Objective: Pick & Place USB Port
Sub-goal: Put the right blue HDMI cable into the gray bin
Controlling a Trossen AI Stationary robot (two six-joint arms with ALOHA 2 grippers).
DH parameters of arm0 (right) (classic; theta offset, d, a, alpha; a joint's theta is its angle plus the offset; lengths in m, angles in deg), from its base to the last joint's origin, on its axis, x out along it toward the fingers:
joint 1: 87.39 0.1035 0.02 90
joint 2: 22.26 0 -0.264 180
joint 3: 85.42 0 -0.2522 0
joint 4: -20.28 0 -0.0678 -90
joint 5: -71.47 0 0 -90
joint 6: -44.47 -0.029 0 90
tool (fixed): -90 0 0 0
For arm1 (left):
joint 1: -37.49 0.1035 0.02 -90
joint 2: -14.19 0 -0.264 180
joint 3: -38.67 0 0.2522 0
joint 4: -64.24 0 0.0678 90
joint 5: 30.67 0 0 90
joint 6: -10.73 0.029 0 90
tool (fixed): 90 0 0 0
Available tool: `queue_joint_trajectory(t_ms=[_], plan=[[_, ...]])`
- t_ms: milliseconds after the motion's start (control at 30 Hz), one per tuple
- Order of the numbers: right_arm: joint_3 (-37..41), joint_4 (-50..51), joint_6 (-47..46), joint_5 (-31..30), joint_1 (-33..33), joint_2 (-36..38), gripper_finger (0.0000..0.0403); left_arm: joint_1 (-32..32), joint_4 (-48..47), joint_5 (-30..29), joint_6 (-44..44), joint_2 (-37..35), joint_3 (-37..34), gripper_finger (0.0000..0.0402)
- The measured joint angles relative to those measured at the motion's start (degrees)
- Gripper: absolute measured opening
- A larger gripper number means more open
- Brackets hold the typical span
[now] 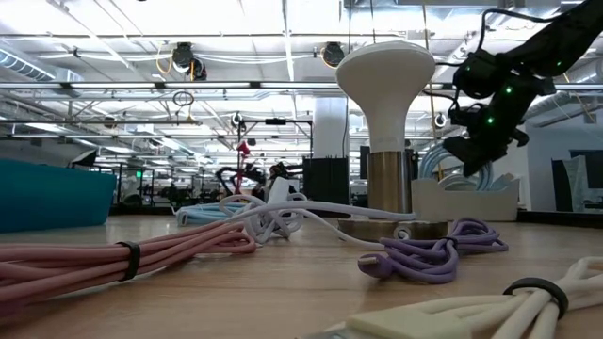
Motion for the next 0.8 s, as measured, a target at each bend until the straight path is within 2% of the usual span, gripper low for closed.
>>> queue_joint_trajectory(t_ms=[500,800], plan=[[-0.1,0.1,0.5,-0.2,0.6,1.8,0.016,0.0,-0.1,-0.9,0.0,0.0,0.0,0.014],[-0.1,-2.9,-2.1,-1.8,0.6,2.1,0.017,0.0,-0.1,-0.8,0.0,0.0,0.0,0.014]])
